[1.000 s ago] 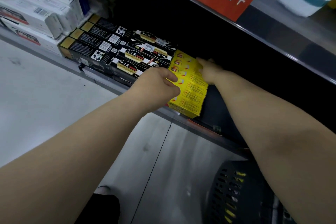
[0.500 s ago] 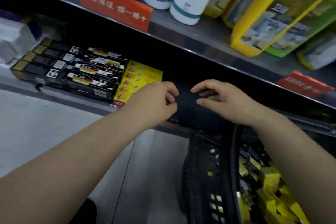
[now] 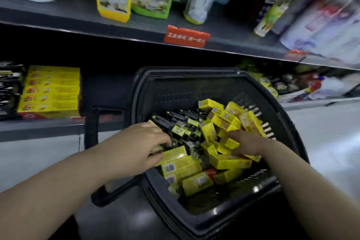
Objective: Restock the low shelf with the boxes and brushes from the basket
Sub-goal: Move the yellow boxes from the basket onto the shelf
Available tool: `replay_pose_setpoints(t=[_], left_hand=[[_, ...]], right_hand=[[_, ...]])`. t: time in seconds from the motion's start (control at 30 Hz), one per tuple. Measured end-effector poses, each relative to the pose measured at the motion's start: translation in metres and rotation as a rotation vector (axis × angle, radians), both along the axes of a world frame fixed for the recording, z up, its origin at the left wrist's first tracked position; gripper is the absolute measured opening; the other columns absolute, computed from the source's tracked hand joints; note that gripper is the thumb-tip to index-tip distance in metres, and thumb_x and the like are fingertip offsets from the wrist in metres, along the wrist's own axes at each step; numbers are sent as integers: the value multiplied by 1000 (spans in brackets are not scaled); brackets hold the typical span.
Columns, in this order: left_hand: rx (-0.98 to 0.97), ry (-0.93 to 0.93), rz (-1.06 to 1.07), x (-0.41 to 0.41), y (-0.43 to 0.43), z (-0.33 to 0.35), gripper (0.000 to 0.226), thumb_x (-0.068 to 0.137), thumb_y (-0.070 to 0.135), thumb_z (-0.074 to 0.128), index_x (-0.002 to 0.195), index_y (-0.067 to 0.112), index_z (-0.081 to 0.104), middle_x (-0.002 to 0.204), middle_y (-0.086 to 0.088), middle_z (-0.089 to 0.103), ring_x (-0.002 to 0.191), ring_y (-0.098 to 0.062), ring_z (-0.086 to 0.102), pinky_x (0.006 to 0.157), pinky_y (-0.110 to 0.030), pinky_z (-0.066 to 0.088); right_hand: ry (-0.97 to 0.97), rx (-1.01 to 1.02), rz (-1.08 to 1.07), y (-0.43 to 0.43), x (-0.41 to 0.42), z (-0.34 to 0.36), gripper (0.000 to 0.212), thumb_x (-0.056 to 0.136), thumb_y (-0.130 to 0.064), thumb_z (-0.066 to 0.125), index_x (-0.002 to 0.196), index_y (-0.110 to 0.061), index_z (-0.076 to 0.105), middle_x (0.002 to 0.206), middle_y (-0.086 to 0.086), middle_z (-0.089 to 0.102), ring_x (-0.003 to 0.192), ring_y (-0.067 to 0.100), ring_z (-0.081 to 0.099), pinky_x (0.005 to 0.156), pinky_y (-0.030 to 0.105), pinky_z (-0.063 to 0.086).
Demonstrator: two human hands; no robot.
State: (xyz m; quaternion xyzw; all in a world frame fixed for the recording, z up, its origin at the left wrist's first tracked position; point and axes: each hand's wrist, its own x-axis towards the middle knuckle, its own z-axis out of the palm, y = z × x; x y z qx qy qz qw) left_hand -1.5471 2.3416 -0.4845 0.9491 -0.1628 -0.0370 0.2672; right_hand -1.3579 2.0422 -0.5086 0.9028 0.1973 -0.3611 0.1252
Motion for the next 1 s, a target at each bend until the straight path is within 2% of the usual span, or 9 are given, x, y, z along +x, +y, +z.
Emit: replay_pose_setpoints(t=[0.13, 0.2, 0.3, 0.47, 0.57, 0.7, 0.8, 0.9, 1.0], left_hand=[[41, 64, 11, 9, -23, -3, 34, 93, 44, 47, 127, 39, 47, 124, 20, 51, 115, -1, 40, 90, -14, 31], [41, 88, 24, 12, -33, -1, 33, 93, 43, 48, 126, 38, 48, 123, 18, 53, 113, -4, 44, 89, -20, 37], [-1, 116, 48, 14, -45, 4, 33, 93, 42, 49, 125, 37, 49, 122, 19, 53, 109, -3, 47, 89, -21, 41], [-106, 133, 111, 16, -61, 21, 27, 90, 39, 53, 117, 35, 55, 110, 22, 58, 99, -1, 57, 86, -27, 48], [-244, 196, 168, 9, -63, 20, 17, 89, 33, 55, 106, 34, 58, 96, 25, 58, 82, 11, 58, 72, -11, 46], [-214, 272, 202, 1, -57, 8, 19, 89, 32, 57, 108, 35, 58, 98, 22, 59, 94, 8, 54, 78, -10, 43], [-192, 293, 202, 3, -55, 5, 23, 89, 34, 57, 112, 36, 56, 100, 23, 58, 96, 7, 54, 80, -12, 43], [-200, 271, 207, 7, -58, 4, 34, 89, 38, 56, 122, 36, 49, 119, 21, 52, 112, 2, 49, 93, -20, 42], [-290, 310, 282, 12, -62, 3, 61, 87, 45, 57, 140, 35, 29, 143, 11, 37, 128, -7, 40, 104, -26, 35]], right_hand=[[-151, -46, 26, 3, 4, -19, 63, 85, -29, 64, 141, -20, 35, 137, 9, 46, 118, 28, 51, 78, 28, 41], [-231, -120, 86, 6, 1, -27, 53, 87, -33, 62, 134, -18, 43, 130, 8, 50, 112, 29, 55, 78, 34, 46], [-362, -190, 226, 11, -3, -35, 23, 90, -18, 56, 113, -15, 55, 112, 6, 61, 98, 28, 62, 65, 34, 46], [-491, -97, 245, 19, 5, -34, 11, 89, -12, 55, 99, -15, 56, 97, 3, 66, 86, 25, 64, 56, 29, 41], [-419, -201, 265, 16, 2, -36, 16, 89, -18, 57, 104, -13, 55, 101, 1, 63, 88, 23, 64, 57, 29, 42], [-443, -243, 253, 10, -8, -34, 15, 87, -10, 57, 101, -13, 58, 103, 2, 64, 87, 22, 64, 60, 29, 43], [-423, 9, 59, 19, -10, -10, 32, 79, -33, 69, 104, -16, 57, 99, 1, 58, 83, 22, 58, 60, 29, 43], [-399, 416, -104, 39, -21, 26, 29, 72, -35, 73, 86, -22, 51, 73, -2, 53, 64, 15, 48, 52, 25, 38], [-39, 928, -491, 63, -47, 54, 24, 77, -25, 72, 77, -19, 48, 68, 2, 58, 55, 10, 52, 50, 16, 48]])
